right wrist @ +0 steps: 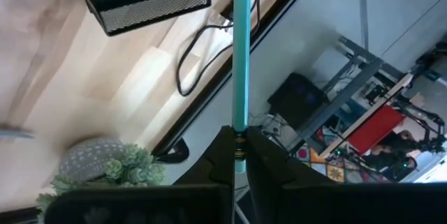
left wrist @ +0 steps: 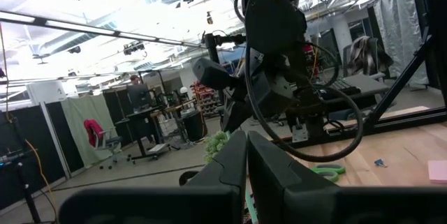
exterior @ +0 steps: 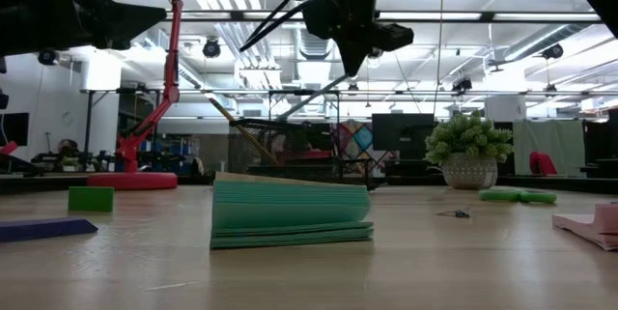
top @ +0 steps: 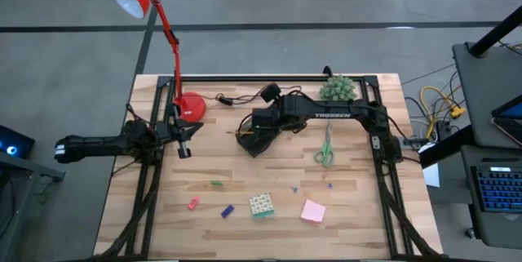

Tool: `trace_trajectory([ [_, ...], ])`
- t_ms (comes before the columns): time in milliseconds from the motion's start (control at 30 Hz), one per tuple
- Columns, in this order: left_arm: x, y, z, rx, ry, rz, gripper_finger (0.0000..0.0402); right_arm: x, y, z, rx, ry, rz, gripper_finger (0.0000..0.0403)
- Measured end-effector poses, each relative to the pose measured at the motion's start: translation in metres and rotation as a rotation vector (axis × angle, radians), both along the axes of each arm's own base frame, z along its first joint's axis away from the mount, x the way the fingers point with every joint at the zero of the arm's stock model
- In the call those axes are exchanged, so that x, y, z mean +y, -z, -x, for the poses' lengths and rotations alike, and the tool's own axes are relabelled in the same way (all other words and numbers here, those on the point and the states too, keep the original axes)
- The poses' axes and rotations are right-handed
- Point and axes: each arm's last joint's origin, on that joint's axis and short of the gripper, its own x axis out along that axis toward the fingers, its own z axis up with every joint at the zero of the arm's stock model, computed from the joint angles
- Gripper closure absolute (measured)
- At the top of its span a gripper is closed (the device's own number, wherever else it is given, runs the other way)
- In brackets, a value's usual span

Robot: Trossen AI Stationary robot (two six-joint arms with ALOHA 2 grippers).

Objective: Pick and place office supplies into organizer
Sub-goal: Put the blue pencil into the black desk organizer

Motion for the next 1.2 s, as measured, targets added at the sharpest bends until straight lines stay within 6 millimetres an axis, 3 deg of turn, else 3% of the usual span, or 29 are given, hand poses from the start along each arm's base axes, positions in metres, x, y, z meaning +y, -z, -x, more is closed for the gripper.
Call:
trace_trajectory([
  [667, 0.000, 0.000, 0.000, 0.000, 0.000, 0.000, 0.0402, -0.006, -0.001, -0.001, 0.067, -0.071, 0.037, 0.0390],
  [1200, 0.000, 0.000, 0.000, 0.000, 0.000, 0.000, 0.0402, -0.006, 0.007, -0.011, 0.144, -0.236, 0.059, 0.0390],
])
